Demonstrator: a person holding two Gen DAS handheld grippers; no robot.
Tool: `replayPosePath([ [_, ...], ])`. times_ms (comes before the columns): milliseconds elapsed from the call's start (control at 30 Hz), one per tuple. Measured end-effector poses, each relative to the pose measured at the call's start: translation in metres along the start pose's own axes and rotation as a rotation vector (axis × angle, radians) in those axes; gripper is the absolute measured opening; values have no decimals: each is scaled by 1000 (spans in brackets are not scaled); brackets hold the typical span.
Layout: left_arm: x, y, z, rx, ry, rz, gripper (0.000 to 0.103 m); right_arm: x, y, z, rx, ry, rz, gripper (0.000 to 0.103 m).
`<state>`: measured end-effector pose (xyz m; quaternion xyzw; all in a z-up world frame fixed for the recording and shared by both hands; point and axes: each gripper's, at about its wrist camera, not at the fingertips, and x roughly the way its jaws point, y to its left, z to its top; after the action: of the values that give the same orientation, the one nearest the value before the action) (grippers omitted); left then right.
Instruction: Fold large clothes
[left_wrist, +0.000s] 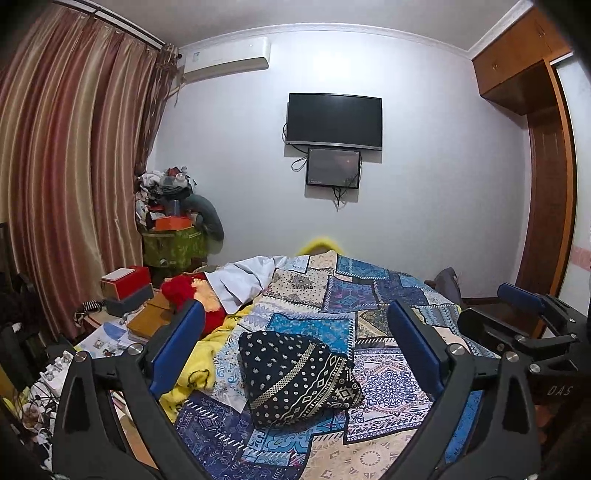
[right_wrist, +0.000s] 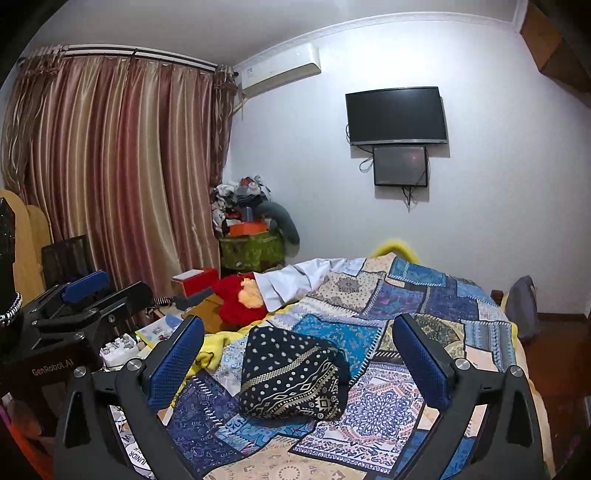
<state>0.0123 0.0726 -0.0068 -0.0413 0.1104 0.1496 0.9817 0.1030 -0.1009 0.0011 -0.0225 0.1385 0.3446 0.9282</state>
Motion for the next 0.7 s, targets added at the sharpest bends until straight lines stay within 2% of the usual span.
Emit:
replayPosePath([
  [700, 1, 1, 1, -1, 5, -13, 102, 2, 1, -1, 14, 0, -4, 102],
])
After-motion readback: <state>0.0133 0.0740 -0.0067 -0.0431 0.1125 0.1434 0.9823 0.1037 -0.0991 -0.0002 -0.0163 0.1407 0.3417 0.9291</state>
